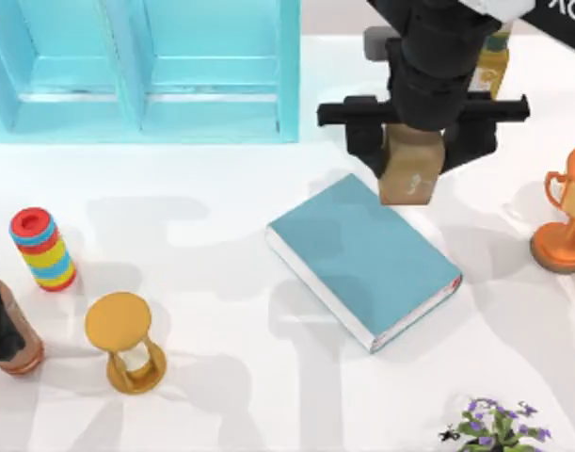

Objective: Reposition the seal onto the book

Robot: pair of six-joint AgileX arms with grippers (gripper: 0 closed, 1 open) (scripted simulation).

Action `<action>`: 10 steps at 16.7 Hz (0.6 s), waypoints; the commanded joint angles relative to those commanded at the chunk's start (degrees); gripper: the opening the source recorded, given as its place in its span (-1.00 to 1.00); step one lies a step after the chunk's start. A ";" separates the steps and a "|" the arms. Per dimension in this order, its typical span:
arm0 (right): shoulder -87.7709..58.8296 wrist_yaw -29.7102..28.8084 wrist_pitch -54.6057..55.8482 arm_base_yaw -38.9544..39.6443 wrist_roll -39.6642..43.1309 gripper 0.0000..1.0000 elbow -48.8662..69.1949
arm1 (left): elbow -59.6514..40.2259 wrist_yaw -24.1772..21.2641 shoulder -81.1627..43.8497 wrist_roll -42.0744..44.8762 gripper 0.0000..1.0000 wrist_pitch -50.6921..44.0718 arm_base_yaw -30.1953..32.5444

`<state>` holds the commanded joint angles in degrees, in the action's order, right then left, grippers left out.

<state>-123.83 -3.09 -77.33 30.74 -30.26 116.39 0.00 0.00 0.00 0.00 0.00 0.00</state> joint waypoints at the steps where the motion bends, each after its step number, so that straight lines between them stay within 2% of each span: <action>1: -2.19 0.75 0.29 1.54 -1.70 -1.00 0.41 | 0.00 0.00 0.00 0.00 1.00 0.00 0.00; 4: -6.29 2.62 0.71 2.98 -4.67 -1.00 0.75 | 0.00 0.00 0.00 0.00 1.00 0.00 0.00; 10: -6.56 2.78 0.25 2.85 -4.89 -1.00 1.12 | 0.00 0.00 0.00 0.00 1.00 0.00 0.00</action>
<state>-130.39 -0.30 -77.08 33.59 -35.15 117.50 0.00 0.00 0.00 0.00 0.00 0.00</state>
